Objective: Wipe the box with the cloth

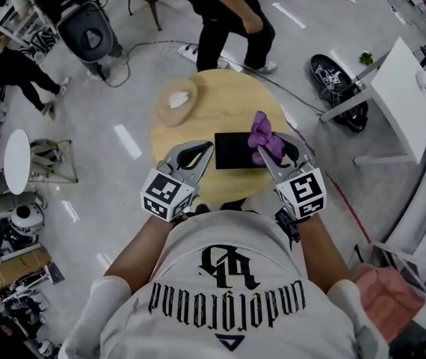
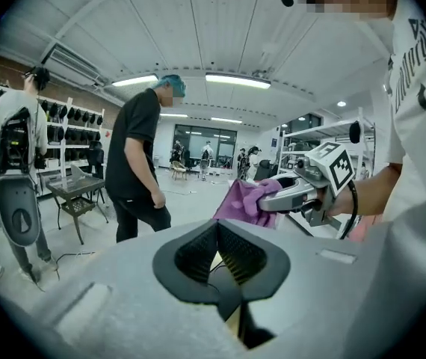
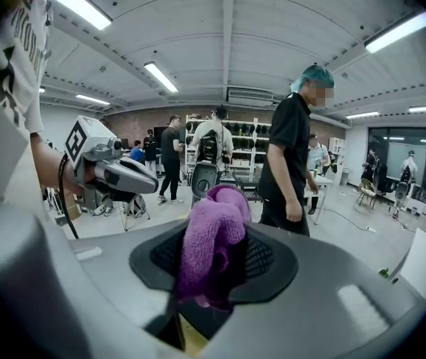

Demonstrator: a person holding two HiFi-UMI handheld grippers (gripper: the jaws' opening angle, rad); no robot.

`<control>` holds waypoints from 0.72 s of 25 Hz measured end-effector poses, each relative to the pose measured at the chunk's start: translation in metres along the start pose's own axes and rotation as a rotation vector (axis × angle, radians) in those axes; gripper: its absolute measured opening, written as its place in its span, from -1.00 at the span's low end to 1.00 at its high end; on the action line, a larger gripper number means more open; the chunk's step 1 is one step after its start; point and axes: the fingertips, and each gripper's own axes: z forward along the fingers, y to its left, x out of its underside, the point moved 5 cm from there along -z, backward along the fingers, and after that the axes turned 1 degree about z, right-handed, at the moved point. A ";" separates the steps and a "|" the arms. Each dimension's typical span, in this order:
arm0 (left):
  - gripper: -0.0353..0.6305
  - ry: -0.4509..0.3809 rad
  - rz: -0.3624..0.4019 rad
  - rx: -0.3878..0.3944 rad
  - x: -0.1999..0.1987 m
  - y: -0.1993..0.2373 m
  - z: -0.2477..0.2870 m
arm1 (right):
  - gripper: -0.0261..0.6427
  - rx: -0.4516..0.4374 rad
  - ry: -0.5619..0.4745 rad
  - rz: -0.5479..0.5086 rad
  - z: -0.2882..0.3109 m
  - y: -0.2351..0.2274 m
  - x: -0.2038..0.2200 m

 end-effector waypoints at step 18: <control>-0.88 -0.026 -0.026 0.168 0.059 -0.032 -0.136 | -0.49 0.117 -0.004 0.106 -0.055 0.157 0.005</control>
